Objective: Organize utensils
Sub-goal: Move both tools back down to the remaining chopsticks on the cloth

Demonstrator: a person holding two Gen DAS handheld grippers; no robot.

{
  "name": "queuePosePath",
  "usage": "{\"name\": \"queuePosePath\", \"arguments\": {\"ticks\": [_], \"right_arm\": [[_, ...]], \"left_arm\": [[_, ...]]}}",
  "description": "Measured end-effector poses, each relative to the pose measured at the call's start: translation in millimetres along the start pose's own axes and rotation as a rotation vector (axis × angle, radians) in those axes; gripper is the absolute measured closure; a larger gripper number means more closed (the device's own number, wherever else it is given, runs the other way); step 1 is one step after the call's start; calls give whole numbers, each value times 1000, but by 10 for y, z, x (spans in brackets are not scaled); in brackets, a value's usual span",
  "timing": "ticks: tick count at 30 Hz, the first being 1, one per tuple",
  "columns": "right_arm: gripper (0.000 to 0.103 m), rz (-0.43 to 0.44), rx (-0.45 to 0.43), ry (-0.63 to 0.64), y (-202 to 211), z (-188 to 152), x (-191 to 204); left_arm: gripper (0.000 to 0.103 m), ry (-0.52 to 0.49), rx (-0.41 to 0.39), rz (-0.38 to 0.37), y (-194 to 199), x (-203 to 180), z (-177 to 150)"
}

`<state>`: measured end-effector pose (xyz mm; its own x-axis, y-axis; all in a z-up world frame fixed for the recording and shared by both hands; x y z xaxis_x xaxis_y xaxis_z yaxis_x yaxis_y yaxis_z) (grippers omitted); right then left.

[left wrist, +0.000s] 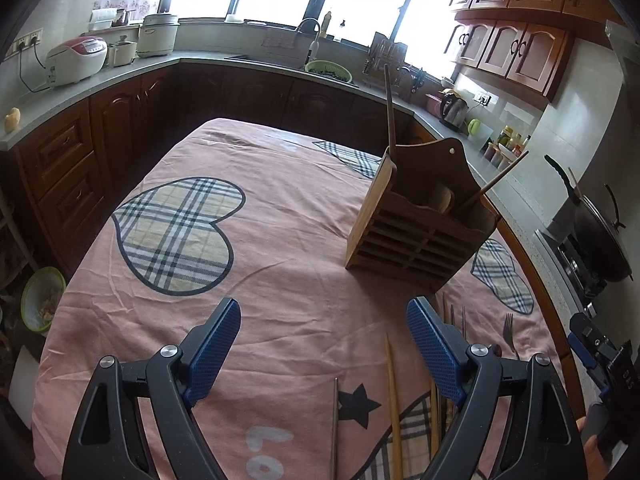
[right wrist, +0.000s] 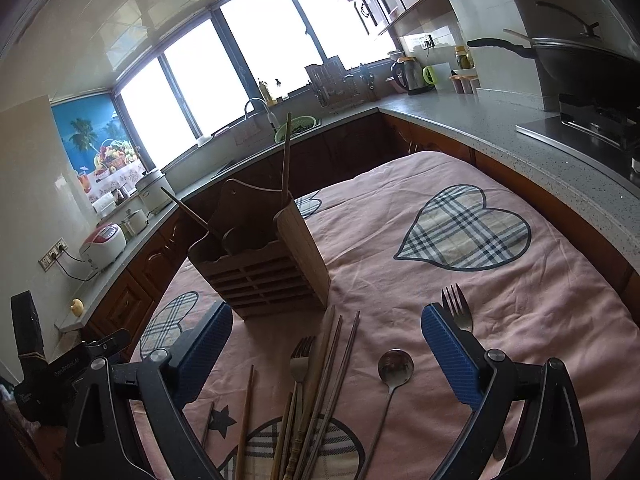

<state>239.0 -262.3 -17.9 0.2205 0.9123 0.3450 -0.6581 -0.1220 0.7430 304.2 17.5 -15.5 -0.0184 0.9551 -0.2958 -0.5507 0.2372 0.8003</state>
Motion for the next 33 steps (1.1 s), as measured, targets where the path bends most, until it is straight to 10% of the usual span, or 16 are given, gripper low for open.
{"name": "queuePosePath", "arguments": {"ticks": [22, 33], "right_arm": [[10, -35, 73, 48, -364, -88, -47], [59, 5, 189, 48, -864, 13, -41]], "left_arm": [[19, -119, 171, 21, -603, -434, -70], [32, -164, 231, 33, -1004, -586, -46]]}}
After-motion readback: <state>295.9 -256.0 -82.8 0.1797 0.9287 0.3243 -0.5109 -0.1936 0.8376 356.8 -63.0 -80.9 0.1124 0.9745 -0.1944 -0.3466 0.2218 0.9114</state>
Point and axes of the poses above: each gripper's, at about its wrist camera, not at the fingertips, and y roughly against the way its jaws point, x to its left, z to its top, the point moved 7 cm from there along -y, roughly the way its jaws point, and after that the axes turned 13 degrees about x, right-handed, at the moved point
